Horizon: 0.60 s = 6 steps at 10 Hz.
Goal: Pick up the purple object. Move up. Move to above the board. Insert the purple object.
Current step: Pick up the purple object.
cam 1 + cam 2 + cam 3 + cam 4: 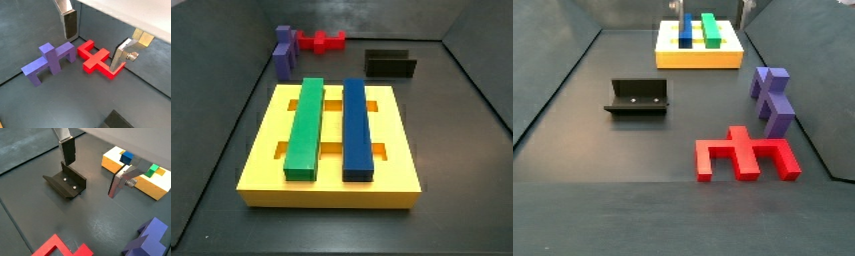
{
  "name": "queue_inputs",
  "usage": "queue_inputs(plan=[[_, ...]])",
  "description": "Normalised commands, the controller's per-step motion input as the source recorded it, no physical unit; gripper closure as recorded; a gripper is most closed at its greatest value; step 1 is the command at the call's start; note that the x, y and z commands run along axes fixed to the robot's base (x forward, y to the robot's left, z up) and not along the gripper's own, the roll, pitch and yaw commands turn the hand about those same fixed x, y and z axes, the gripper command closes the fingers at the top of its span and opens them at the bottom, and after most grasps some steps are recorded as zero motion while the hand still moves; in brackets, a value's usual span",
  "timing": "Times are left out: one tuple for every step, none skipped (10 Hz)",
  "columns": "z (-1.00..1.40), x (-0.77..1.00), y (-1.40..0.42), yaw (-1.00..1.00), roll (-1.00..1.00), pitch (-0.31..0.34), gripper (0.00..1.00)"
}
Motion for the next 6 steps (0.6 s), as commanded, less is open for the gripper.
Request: queue_inputs(plan=[[0.0, 0.0, 0.0, -0.01, 0.0, 0.0, 0.0], [0.0, -0.03, 0.0, -0.2, 0.0, -0.003, 0.0], [-0.01, 0.0, 0.01, -0.33, 0.0, 0.0, 0.0], [-0.02, 0.0, 0.01, -0.45, -0.01, 0.0, 0.0], [-0.01, -0.11, 0.0, -0.5, -0.01, -0.051, 0.0], [-0.05, 0.0, 0.0, -0.55, -0.02, -0.024, 0.0]])
